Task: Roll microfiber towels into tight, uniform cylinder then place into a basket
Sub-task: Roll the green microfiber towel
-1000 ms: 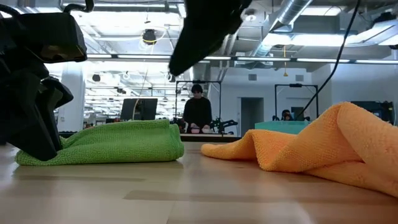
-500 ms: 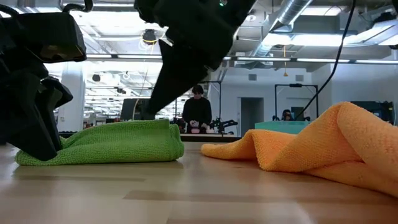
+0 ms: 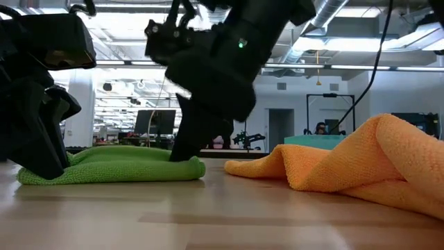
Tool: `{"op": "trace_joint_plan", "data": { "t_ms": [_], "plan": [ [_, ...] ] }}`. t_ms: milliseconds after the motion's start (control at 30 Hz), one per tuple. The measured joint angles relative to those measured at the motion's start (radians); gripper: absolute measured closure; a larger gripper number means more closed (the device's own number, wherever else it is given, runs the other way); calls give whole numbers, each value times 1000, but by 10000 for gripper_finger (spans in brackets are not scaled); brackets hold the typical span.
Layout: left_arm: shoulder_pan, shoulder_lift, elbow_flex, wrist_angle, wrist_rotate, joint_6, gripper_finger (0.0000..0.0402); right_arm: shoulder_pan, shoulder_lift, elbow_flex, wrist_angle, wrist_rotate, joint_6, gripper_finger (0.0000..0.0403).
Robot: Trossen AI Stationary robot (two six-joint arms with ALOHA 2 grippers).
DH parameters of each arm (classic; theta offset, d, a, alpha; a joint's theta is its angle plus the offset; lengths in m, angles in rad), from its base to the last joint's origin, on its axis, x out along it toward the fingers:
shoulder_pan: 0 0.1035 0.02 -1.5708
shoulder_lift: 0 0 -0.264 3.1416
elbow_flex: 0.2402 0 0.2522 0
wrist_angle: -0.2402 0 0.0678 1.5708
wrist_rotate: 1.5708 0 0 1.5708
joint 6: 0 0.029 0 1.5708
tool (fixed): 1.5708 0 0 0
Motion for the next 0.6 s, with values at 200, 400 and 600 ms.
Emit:
{"op": "trace_joint_plan", "data": {
  "t_ms": [200, 400, 600],
  "plan": [
    [0, 0, 0, -4, 0, 0, 334, -21, 18, 5, -27, -15, 51, 382],
    [-1, -1, 3, -11, 1, 0, 334, -28, 25, 6, -36, -41, 70, 392],
    [-1, -47, -1, -45, -3, 20, 334, -22, 16, 3, -38, -43, 70, 383]
  ]
}}
